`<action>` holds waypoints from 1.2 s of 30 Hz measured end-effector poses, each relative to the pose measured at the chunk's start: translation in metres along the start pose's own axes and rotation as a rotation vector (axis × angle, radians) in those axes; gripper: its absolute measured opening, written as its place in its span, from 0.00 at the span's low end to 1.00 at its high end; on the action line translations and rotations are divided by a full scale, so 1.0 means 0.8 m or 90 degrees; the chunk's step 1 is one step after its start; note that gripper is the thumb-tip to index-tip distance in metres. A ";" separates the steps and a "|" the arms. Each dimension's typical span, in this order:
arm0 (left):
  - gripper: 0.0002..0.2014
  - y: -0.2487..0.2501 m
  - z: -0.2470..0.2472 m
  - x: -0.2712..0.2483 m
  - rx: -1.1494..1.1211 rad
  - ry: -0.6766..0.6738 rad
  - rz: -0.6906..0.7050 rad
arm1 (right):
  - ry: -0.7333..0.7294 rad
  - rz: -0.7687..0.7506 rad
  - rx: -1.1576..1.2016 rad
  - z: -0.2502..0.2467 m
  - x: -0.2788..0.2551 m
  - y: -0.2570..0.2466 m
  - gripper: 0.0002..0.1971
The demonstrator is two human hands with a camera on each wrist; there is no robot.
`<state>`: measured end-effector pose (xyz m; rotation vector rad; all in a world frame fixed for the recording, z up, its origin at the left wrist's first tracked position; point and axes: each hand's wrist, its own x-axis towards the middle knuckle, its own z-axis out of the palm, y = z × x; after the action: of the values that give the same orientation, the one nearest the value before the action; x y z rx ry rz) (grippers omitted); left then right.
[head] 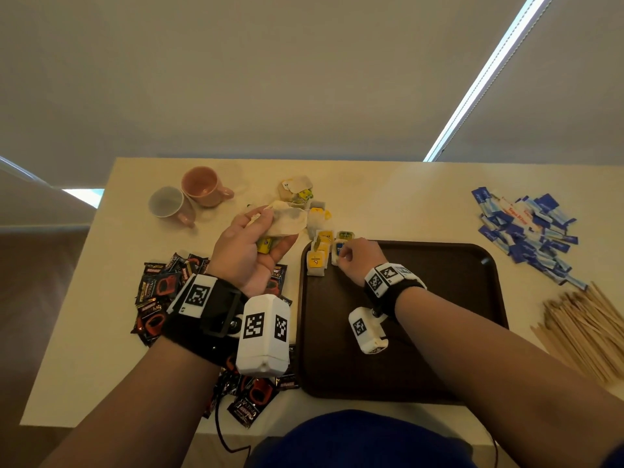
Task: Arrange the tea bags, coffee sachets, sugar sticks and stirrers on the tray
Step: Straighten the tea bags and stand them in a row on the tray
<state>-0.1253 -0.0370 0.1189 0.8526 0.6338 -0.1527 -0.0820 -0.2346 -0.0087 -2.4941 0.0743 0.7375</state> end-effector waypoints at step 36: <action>0.21 -0.001 -0.007 0.016 -0.001 0.008 -0.011 | -0.093 -0.144 -0.204 0.052 -0.008 -0.023 0.16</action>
<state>-0.1179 -0.0314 0.1083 0.8467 0.6522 -0.1623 -0.1040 -0.1985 -0.0260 -2.6757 -0.4028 0.8883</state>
